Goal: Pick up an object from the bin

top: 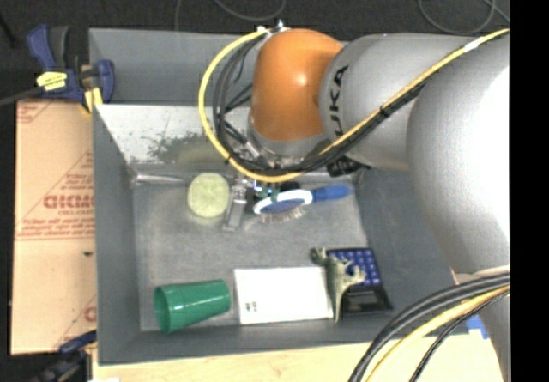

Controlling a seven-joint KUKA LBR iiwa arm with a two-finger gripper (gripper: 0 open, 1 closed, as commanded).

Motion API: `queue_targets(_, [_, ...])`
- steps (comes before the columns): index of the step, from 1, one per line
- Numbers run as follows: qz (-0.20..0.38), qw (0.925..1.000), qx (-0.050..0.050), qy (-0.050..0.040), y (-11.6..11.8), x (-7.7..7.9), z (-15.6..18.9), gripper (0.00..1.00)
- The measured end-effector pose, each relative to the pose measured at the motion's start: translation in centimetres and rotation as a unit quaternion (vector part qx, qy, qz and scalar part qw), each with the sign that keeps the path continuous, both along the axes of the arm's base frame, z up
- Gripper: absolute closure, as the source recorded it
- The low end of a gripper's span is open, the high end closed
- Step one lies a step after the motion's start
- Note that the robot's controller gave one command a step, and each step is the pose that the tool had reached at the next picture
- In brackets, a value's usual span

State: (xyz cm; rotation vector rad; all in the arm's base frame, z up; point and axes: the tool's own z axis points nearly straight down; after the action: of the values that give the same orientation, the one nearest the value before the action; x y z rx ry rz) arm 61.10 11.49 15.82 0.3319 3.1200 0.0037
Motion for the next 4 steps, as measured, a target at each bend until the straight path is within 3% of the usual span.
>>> queue_targets(1, [0.138,0.9904,-0.002,-0.0024,1.6,3.3,-5.9,0.0])
queue_targets(2, [0.006,1.0,0.003,-0.0029,0.1,3.9,-8.2,1.0])
queue_targets(4, [0.007,1.0,0.002,-0.0027,0.1,3.8,-7.9,1.0])
